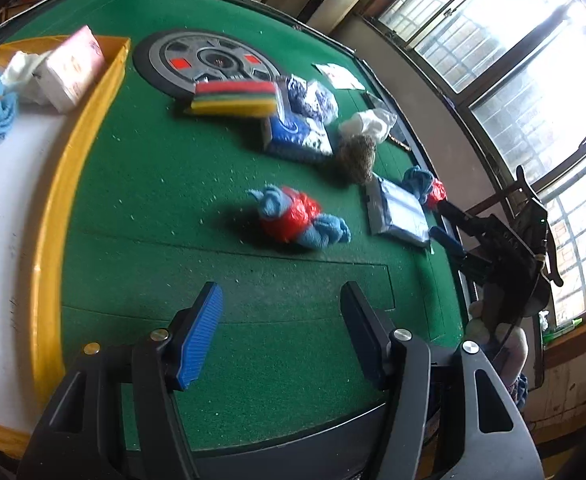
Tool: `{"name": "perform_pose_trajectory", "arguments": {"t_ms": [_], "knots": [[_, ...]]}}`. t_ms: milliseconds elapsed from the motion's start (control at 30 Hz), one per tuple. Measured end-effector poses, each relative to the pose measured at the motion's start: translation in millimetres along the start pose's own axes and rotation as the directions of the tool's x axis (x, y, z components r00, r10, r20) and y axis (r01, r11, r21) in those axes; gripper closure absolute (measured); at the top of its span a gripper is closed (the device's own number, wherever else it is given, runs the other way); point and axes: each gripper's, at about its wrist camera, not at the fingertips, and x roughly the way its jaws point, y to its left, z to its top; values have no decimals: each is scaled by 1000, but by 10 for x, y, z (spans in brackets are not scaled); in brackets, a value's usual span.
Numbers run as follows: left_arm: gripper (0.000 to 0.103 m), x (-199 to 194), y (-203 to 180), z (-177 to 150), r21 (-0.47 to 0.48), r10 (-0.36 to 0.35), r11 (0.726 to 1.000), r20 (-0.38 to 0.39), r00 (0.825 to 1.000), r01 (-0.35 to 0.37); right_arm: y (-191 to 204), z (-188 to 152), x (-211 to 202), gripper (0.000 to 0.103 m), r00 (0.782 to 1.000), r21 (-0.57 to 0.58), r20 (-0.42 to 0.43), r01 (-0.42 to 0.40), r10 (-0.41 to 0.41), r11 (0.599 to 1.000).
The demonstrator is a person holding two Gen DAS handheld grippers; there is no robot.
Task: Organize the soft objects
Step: 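Grasp the red bag with blue cloth using the left tool while the right tool grasps the brown knit ball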
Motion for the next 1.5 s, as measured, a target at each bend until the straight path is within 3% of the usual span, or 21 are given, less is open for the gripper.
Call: {"name": "perform_pose_trajectory", "arguments": {"t_ms": [333, 567, 700, 800, 1000, 1133, 1200, 1233, 1500], "knots": [[43, 147, -44, 58, -10, 46, 999, -9, 999, -46, -110, 61, -94, 40, 999, -9, 37, -21, 22, 1000], [43, 186, -96, 156, -4, 50, 999, 0, 999, -50, -237, 207, -5, 40, 996, 13, 28, 80, -80, 997], [43, 223, -95, 169, -4, 60, 998, -8, 998, -60, 57, 223, 98, 40, 1000, -55, -1, 3, -3, 999], [43, 247, -86, 180, -10, 65, 998, -12, 998, -65, 427, 230, 345, 40, 998, -136, -70, -20, 10, 990], [43, 224, -90, 158, -5, 64, 998, -16, 998, -64, 901, 156, 967, 40, 986, -246, -153, 30, -69, 969], [43, 193, -55, 157, -8, 71, 997, -12, 997, -71, 983, 95, 1134, 41, 983, -306, -122, 97, -140, 947], [43, 189, -27, 159, -13, 73, 997, -12, 997, -74, 974, 78, 1138, 54, 980, -324, -116, 116, -161, 939], [43, 190, -15, 163, -16, 72, 997, -12, 997, -72, 967, 71, 1123, 59, 981, -321, -112, 117, -160, 940], [43, 246, 1, 243, -38, 64, 997, -12, 998, -64, 776, 93, 840, 59, 993, -234, -109, 16, -43, 972]]}}
